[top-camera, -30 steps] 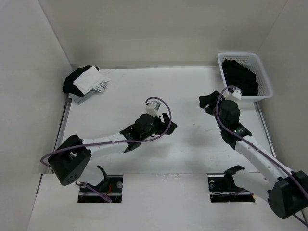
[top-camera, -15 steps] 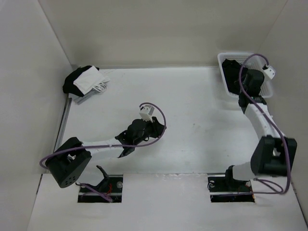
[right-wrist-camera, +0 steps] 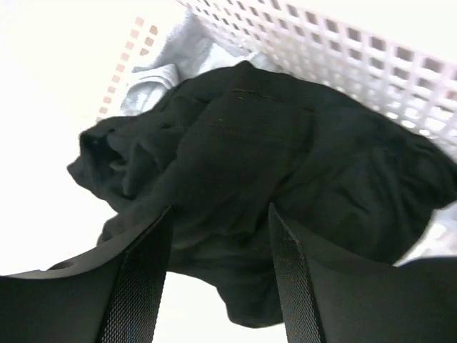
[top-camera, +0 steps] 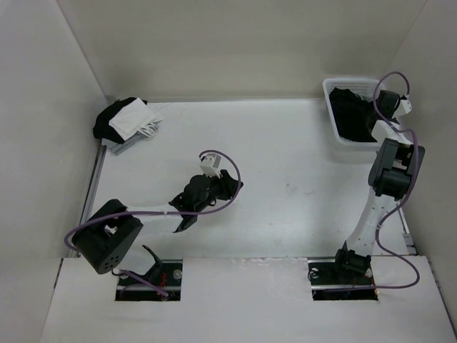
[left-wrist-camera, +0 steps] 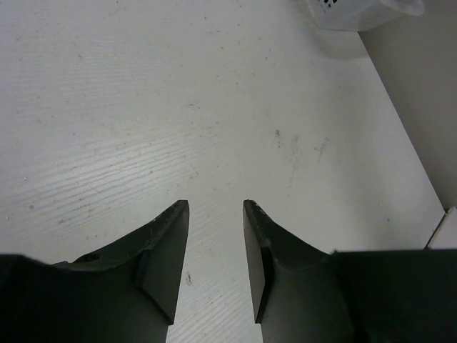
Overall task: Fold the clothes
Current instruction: Grab the tank top from the pile, then move the tank top to the center of the board
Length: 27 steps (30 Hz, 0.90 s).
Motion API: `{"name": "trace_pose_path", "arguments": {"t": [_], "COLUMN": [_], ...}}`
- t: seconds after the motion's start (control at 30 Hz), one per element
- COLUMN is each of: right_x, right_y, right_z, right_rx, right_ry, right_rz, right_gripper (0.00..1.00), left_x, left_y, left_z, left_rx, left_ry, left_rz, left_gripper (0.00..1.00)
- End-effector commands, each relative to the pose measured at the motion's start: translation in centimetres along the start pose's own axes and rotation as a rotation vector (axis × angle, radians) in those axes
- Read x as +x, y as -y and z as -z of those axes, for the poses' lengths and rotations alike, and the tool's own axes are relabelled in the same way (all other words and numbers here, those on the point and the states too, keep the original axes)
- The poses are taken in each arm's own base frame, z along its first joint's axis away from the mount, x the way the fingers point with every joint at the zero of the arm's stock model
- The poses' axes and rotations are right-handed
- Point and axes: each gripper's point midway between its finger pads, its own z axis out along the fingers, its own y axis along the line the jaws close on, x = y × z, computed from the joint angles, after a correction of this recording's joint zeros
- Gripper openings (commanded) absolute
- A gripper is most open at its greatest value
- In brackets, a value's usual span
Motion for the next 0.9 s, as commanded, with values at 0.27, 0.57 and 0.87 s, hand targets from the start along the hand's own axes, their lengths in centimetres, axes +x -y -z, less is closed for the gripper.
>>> {"name": "trace_pose_path", "arguments": {"t": [0.27,0.57,0.87], "right_x": [-3.2,-12.6,-11.7], "right_y": [-5.4,-14.3,-21.1], "right_z": [0.0,20.9,44.9], "right_rx": [-0.177,-0.655,-1.129], "right_ry": [0.068,0.379,0.391], "right_rz": [-0.174,-0.264,-0.190], "right_gripper": [0.01,0.00,0.01], "left_x": [-1.5,-1.4,-3.1], "left_y": [1.0,1.8,-0.3], "left_z": [-0.3,-0.1,0.8], "left_rx": [0.056,0.080,0.025], "left_ry": [0.062,0.060,0.131], "left_rz": [0.008,0.005,0.042], "left_gripper": [0.35,0.35,0.35]}}
